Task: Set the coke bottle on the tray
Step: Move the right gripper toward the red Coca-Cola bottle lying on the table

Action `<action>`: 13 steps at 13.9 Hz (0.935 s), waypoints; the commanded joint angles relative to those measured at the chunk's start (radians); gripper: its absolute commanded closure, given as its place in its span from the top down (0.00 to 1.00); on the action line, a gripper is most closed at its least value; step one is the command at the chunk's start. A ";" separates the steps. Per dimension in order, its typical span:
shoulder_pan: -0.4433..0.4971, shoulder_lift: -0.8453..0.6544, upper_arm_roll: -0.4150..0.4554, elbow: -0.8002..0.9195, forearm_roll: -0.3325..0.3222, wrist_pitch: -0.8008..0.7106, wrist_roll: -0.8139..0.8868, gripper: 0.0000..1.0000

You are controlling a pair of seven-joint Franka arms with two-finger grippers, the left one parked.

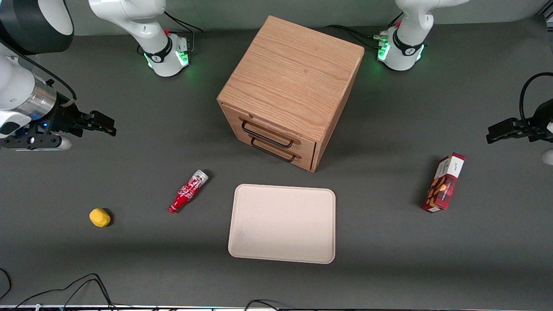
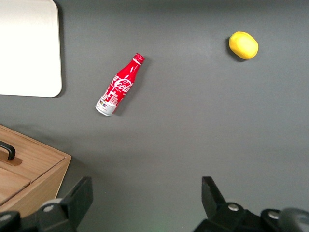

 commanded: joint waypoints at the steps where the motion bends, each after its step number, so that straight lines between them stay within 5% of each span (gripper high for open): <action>1: -0.028 0.016 0.006 0.039 0.014 -0.027 -0.007 1.00; 8: -0.011 0.131 0.026 0.064 0.020 -0.004 0.227 1.00; 13: -0.011 0.200 0.077 -0.075 0.037 0.233 0.491 1.00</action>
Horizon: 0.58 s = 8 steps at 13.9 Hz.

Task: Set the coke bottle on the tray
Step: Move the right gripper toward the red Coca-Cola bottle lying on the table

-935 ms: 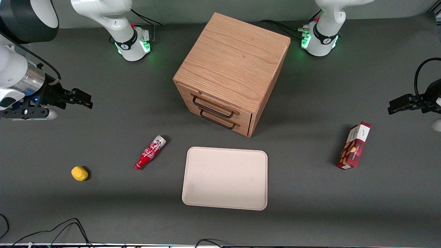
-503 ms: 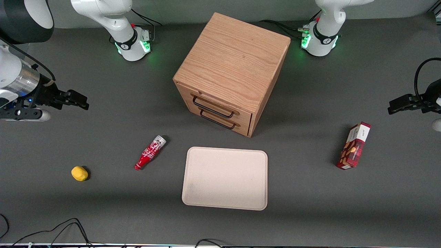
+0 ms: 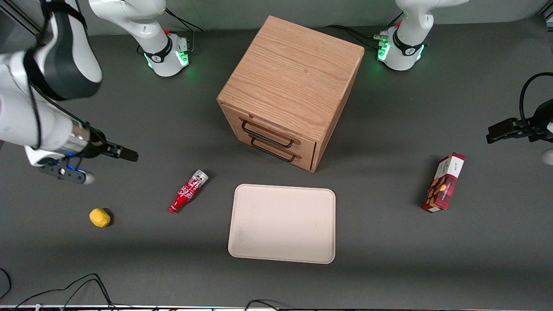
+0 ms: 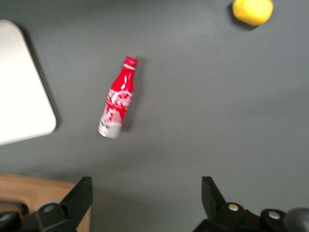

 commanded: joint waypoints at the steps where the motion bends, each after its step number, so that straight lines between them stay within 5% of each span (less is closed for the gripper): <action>1: 0.000 0.007 0.029 -0.128 0.016 0.172 0.181 1.00; 8: 0.012 0.175 0.089 -0.285 -0.099 0.603 0.462 1.00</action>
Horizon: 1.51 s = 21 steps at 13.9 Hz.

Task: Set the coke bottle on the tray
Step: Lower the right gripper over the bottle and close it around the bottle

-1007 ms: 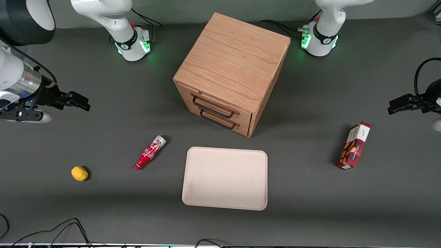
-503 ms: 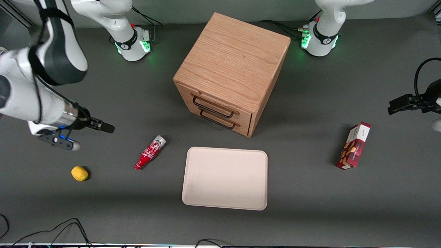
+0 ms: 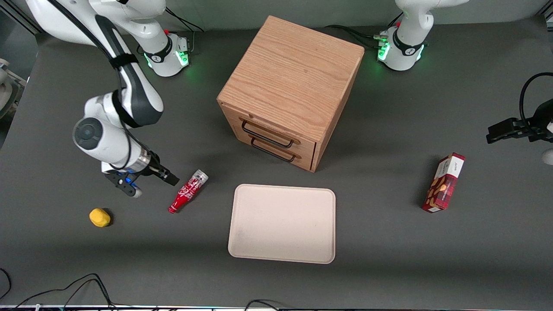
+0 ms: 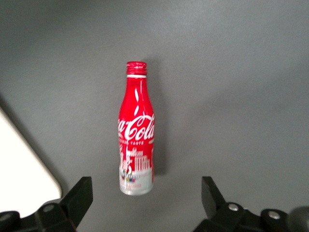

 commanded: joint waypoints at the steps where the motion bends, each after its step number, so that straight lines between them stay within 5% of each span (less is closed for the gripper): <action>1: 0.025 0.087 0.001 0.007 -0.063 0.113 0.110 1.00; 6: 0.028 0.202 0.001 0.016 -0.218 0.242 0.314 1.00; 21: 0.056 0.284 -0.008 0.076 -0.233 0.256 0.382 1.00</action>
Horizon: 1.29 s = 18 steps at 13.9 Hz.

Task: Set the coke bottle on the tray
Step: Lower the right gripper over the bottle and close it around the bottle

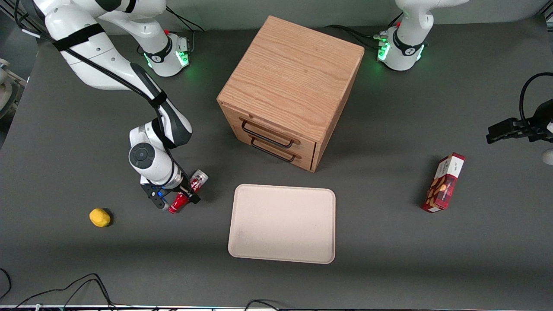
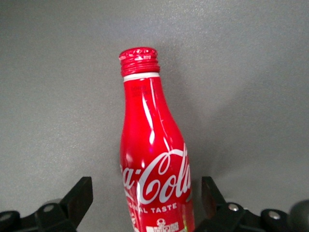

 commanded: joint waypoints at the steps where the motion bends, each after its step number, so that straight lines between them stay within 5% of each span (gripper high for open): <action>1: 0.011 0.009 -0.008 0.016 -0.040 0.003 0.045 1.00; 4: 0.011 0.009 -0.008 0.016 -0.041 0.003 0.045 0.98; 5: 0.011 0.009 -0.009 0.016 -0.049 0.001 0.044 0.88; 6: 0.010 0.009 -0.008 0.015 -0.060 0.001 0.045 0.69; 8: 0.010 0.006 -0.008 0.015 -0.061 -0.001 0.045 0.00; 18: 0.001 -0.063 -0.003 0.016 -0.063 -0.065 0.024 0.00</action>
